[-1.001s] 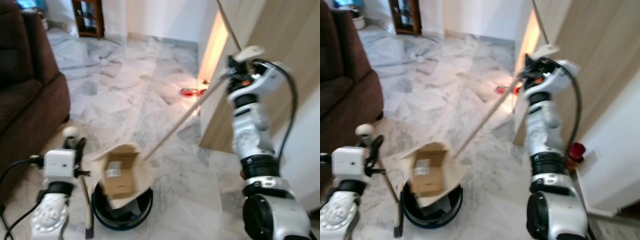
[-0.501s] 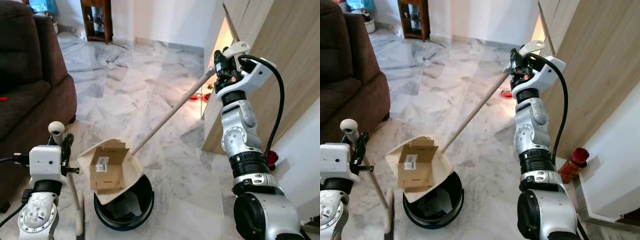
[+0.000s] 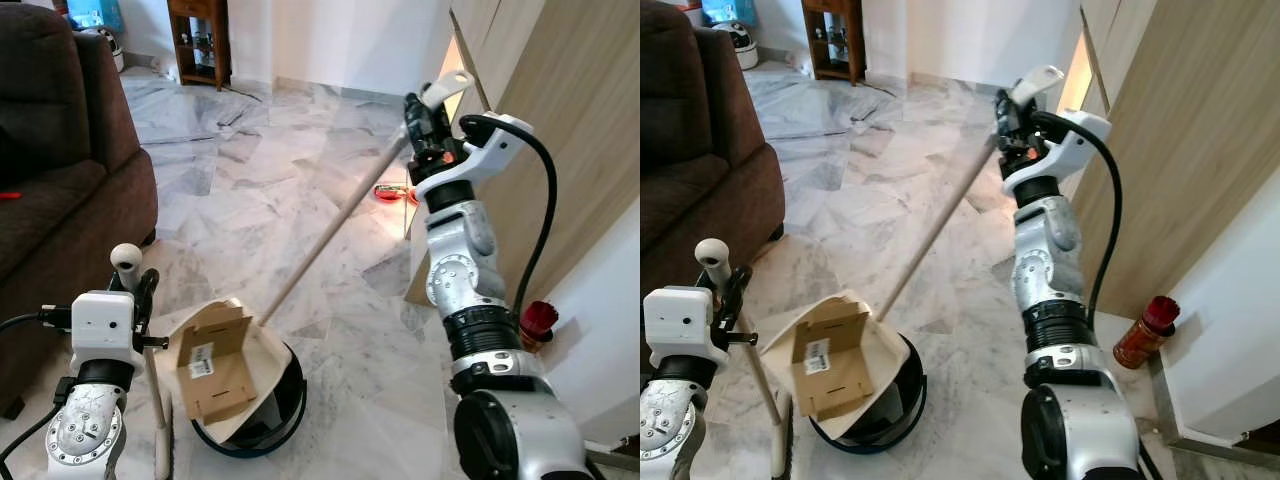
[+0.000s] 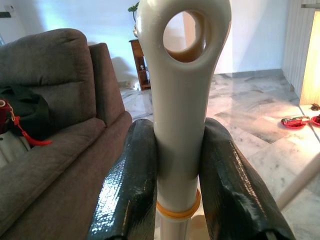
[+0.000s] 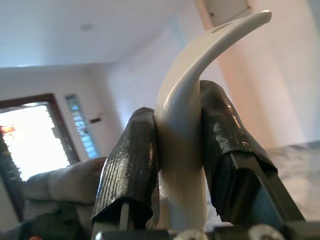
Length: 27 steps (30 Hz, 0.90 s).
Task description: Sweep floor
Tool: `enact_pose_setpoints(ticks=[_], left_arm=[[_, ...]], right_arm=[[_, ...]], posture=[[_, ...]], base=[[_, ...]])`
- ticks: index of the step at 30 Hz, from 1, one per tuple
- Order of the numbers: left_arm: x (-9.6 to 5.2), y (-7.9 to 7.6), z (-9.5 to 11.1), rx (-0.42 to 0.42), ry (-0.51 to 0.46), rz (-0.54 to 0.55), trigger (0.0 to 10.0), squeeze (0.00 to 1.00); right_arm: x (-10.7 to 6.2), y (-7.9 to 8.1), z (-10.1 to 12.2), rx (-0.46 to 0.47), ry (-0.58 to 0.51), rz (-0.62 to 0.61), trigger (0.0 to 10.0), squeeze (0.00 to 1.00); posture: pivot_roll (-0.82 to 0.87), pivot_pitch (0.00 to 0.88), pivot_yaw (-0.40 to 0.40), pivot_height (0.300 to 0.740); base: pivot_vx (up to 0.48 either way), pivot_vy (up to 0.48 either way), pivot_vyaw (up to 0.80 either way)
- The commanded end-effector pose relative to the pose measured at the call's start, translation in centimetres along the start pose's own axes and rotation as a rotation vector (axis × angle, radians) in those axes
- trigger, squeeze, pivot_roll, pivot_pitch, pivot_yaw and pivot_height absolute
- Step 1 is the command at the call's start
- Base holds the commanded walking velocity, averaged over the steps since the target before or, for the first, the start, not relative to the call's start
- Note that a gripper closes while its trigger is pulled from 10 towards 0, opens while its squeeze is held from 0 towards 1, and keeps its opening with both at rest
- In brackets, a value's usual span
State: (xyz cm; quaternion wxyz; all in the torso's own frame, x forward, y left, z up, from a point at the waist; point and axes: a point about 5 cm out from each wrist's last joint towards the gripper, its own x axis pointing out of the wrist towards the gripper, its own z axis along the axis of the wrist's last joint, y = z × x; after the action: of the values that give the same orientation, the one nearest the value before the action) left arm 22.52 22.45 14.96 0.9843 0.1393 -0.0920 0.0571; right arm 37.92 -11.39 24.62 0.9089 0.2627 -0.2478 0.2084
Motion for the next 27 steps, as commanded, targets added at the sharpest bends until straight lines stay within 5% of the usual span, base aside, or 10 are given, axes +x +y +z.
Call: enact_pose_setpoints(ticks=[1, 18, 27], left_arm=[[0.4, -0.2, 1.2, 0.019, -0.052, -0.014, 10.0, 0.00], [0.6, -0.6, 1.2, 0.020, -0.058, -0.032, 10.0, 0.00], [0.8, -0.7, 1.3, 0.025, -0.065, -0.044, 10.0, 0.00]], right_arm=[[0.4, 0.9, 2.1, 0.003, -0.135, 0.053, 10.0, 0.00], [-0.3, 3.5, 2.0, -0.071, -0.258, 0.189, 10.0, 0.00], [-1.1, 4.2, 1.7, -0.033, -0.304, 0.226, 10.0, 0.00]], posture=[[0.12, 0.000, -0.088, 0.740], [0.12, 0.000, -0.089, 0.740], [0.13, 0.000, -0.087, 0.740]], base=[[0.000, 0.000, 0.00], [0.000, 0.000, 0.00], [0.000, 0.000, 0.00]])
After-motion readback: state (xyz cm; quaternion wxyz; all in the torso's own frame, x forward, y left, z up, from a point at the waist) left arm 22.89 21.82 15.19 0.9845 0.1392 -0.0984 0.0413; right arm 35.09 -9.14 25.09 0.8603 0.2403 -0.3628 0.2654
